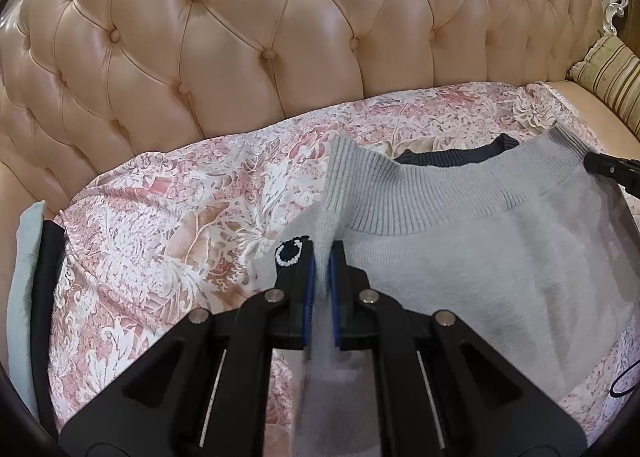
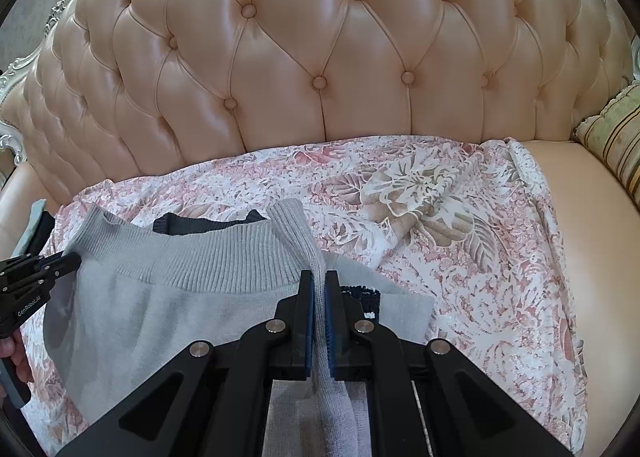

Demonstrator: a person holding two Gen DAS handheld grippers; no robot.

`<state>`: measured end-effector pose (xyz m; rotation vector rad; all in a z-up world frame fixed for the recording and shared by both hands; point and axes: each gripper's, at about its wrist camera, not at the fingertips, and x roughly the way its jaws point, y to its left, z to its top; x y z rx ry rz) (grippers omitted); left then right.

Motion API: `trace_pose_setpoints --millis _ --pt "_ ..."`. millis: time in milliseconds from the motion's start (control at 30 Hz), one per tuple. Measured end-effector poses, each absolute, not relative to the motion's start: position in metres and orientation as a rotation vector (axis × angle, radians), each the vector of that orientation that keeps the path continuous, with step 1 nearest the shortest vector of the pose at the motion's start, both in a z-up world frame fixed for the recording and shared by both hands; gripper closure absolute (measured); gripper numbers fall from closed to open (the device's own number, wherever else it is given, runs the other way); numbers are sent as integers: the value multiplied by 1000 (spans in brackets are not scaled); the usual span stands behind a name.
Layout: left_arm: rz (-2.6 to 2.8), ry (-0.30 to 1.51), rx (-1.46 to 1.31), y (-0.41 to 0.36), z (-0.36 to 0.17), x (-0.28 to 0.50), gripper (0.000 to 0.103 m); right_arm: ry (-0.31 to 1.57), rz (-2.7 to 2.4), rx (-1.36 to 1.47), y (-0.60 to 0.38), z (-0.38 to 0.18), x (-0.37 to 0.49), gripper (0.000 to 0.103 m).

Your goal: Fold clothes

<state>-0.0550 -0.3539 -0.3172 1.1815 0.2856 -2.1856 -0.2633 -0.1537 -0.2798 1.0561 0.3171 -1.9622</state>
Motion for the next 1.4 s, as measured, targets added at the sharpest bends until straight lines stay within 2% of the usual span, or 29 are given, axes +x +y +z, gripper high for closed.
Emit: trace_pose_setpoints --millis 1033,1133,1200,1300,1400 --pt "-2165 297 1194 -358 -324 -55 94 323 -1951 1068 -154 -284 -265 98" --pt "-2143 314 1192 -363 -325 -52 89 320 -1951 1072 -154 -284 -266 98" --pt "-2126 325 1190 -366 -325 -51 71 314 -1952 1077 -153 -284 -267 98" --pt "-2109 324 1186 -370 -319 -47 61 300 -1956 1088 -152 -285 -269 98" --pt "-2094 314 1180 -372 -309 -42 60 287 -1971 1083 -151 -283 -269 94"
